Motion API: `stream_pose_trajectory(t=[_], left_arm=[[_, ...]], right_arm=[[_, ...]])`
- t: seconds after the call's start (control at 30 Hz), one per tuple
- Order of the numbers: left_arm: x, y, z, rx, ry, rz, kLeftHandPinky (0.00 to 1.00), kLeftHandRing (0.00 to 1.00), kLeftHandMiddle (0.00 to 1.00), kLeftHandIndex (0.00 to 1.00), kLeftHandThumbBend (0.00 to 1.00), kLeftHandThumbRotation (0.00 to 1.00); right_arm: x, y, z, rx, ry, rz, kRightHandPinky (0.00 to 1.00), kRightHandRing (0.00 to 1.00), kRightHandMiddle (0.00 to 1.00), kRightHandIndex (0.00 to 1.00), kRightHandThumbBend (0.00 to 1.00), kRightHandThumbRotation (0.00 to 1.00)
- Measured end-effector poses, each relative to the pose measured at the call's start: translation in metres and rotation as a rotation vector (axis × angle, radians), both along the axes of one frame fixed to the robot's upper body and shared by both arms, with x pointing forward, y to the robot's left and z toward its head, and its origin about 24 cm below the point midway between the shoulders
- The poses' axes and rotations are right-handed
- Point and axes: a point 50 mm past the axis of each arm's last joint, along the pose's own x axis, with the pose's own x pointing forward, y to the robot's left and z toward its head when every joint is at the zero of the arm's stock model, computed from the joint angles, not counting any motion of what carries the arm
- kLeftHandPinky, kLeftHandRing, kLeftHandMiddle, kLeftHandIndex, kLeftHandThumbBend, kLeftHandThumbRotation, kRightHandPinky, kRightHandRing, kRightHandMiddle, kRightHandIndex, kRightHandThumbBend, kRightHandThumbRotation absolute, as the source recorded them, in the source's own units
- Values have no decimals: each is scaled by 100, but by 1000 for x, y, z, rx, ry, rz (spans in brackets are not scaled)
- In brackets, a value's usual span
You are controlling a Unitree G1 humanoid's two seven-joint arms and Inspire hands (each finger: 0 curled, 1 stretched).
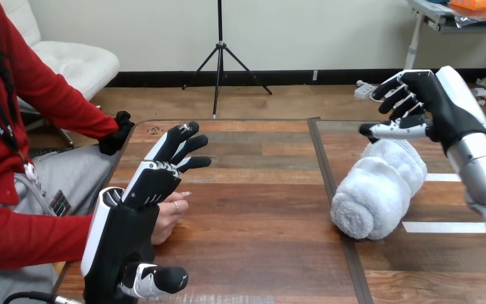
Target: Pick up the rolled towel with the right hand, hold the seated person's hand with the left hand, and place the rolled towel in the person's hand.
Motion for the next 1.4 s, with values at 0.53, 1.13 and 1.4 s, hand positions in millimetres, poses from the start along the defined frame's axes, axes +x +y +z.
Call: stream_pose_trajectory(t=[0.53, 1.13, 1.4], left_arm=[[0, 0, 0, -2, 2, 1, 78, 89, 93, 92, 95, 77], [-2, -5, -3, -14, 20, -35, 79, 89, 93, 91, 97, 76], [-3, -6, -4, -29, 23, -30, 79, 88, 93, 91, 94, 74]], right_arm=[[-7, -19, 7, -196, 112, 112, 70, 75, 76, 80, 88, 17], [-12, -29, 12, -369, 270, 224, 80, 86, 85, 87, 100, 30], [-11, -30, 15, -461, 319, 252, 85, 91, 89, 90, 100, 36]])
